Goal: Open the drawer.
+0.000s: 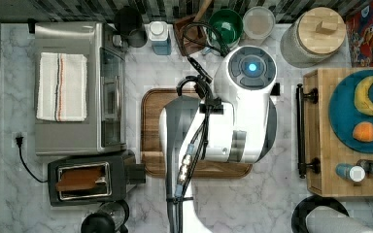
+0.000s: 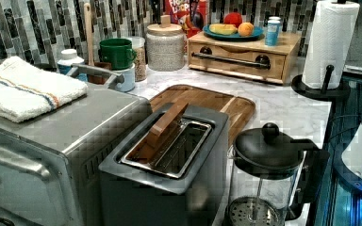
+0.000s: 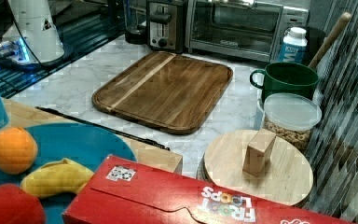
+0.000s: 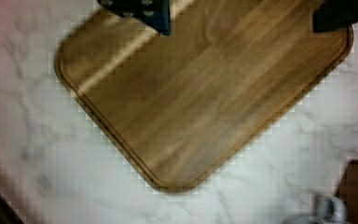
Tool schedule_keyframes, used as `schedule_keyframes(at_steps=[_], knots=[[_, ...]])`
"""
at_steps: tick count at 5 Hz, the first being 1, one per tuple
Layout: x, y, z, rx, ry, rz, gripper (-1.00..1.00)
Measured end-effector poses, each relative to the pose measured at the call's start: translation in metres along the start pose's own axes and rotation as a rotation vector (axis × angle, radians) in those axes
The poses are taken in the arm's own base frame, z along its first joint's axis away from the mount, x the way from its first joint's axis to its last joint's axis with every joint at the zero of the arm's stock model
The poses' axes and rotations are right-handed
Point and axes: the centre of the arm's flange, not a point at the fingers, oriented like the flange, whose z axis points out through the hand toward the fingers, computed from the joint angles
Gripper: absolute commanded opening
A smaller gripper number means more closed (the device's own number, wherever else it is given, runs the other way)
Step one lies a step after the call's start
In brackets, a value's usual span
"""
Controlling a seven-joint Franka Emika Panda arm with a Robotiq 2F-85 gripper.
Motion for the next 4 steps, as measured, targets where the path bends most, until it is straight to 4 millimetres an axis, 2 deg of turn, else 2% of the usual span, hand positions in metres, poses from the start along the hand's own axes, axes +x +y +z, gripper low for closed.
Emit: schedule_keyframes(at_steps=[1,2,3,4], knots=[[-0.003,0.009,0.022,0.001,-0.031,-0.145,1.00],[-0.003,0.030,0.049,-0.022,-0.087,-0.294,1.00],[0.005,0.054,0.071,-0.055,-0.067,-0.401,1.00],[0.019,0.079,0.079,-0.112,-0.012,-0.491,1.00]])
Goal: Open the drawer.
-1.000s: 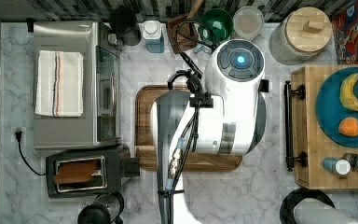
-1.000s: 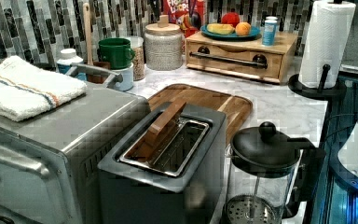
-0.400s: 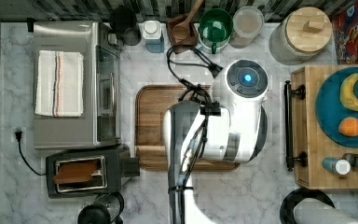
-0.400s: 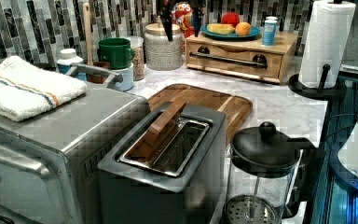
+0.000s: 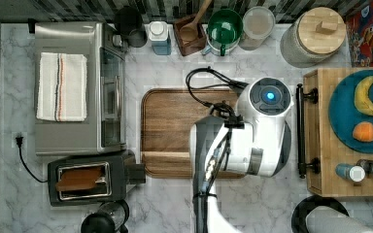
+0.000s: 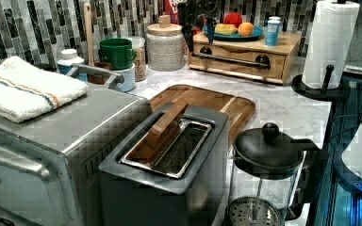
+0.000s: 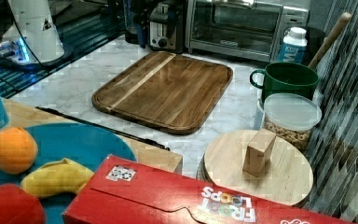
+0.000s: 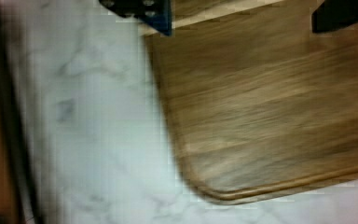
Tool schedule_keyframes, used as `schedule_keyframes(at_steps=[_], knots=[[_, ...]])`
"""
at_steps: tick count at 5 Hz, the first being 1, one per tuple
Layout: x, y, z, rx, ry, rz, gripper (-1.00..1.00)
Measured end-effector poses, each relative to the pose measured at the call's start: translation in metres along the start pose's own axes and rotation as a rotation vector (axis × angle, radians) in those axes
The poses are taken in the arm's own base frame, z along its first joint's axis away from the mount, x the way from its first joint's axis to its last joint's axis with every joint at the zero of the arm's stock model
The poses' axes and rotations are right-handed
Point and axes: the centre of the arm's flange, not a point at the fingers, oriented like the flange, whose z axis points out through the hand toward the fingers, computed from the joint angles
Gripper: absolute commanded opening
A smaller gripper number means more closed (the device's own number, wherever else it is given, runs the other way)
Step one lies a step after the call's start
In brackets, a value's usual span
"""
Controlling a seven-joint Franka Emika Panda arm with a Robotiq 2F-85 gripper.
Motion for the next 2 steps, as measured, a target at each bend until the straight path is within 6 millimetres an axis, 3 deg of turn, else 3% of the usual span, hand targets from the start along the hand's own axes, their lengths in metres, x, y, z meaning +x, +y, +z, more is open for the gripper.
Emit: schedule_keyframes(at_steps=[2], knots=[[-0.004,0.058,0.016,-0.030,0.026,-0.197,1.00]])
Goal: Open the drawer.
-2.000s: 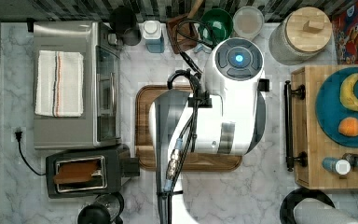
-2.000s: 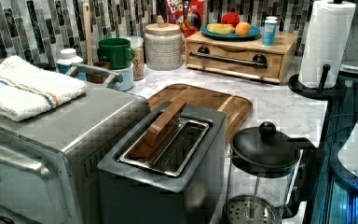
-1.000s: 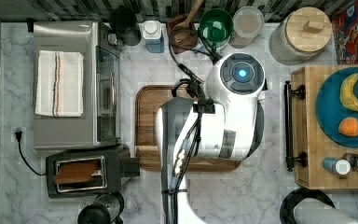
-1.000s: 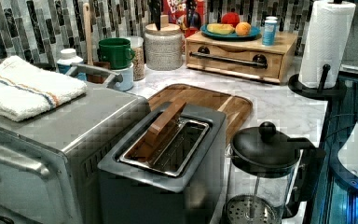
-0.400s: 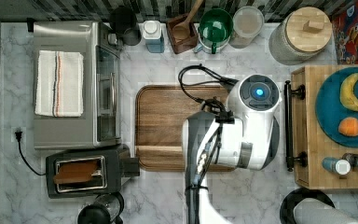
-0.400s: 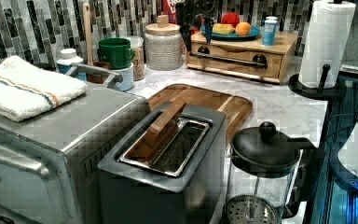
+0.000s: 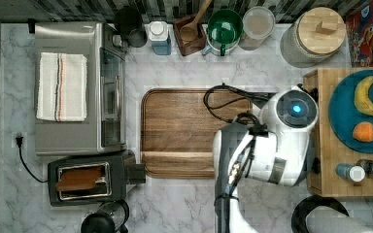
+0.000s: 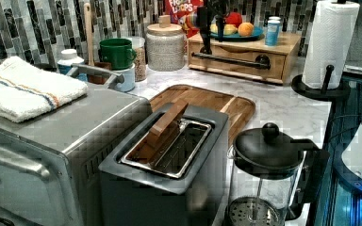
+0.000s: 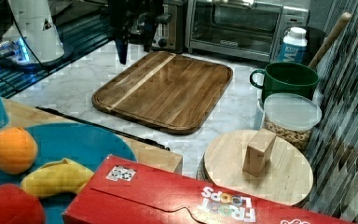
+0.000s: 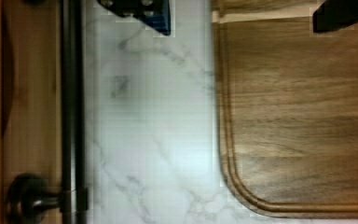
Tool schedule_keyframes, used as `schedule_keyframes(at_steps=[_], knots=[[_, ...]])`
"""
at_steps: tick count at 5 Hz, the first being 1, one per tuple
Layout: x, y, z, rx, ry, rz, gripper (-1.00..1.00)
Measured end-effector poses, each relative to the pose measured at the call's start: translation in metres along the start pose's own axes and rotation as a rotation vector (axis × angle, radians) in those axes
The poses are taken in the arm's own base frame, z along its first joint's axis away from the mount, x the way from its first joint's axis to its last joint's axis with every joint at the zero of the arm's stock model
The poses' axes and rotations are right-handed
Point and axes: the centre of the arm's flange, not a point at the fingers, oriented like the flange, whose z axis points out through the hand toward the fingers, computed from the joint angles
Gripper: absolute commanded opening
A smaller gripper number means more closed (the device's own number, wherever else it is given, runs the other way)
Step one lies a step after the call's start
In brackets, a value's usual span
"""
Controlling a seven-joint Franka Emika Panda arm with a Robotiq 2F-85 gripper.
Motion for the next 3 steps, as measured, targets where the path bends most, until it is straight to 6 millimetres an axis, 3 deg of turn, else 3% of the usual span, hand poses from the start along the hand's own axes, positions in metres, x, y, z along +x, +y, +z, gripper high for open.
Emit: schedule_keyframes(at_steps=[2,3], knots=[[-0.010,0.050,0.005,-0.026,0.082,-0.036,1.00],[-0.008,0.065,0.002,-0.055,0.146,-0.067,1.00]])
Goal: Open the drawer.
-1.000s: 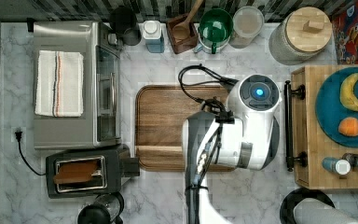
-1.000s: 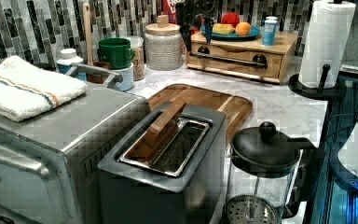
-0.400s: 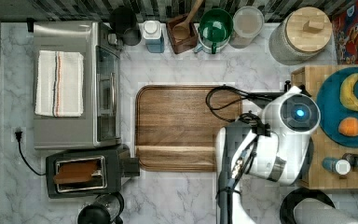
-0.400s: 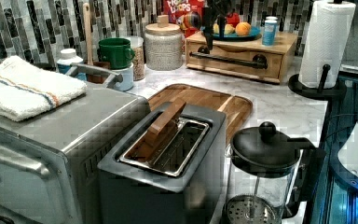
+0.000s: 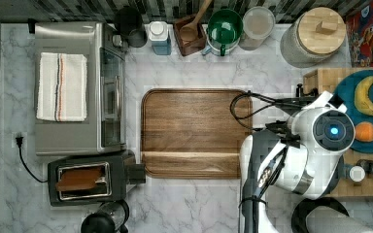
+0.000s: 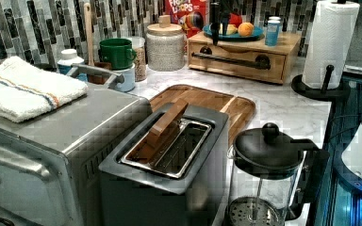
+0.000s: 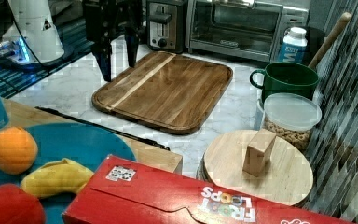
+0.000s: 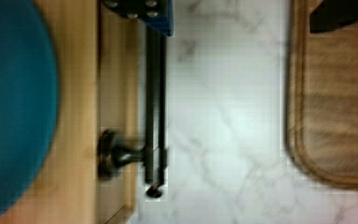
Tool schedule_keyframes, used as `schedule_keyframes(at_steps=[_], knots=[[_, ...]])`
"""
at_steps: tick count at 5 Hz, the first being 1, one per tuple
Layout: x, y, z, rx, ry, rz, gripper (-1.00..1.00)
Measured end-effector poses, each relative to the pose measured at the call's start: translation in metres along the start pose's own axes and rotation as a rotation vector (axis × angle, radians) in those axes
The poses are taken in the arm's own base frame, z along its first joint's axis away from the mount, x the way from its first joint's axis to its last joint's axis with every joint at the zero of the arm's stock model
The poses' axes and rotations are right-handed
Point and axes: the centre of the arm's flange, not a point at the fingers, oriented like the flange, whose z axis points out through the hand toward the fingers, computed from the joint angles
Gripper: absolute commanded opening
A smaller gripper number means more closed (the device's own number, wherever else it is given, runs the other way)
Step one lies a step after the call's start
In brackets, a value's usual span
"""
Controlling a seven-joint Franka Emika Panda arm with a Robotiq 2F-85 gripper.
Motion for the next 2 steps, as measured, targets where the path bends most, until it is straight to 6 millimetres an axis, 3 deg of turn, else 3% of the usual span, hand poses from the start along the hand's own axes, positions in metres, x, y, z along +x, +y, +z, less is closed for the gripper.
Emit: schedule_keyframes(at_steps=[2], knots=[[0.004,0.014,0.023,-0.041,0.029,-0.013,1.00]])
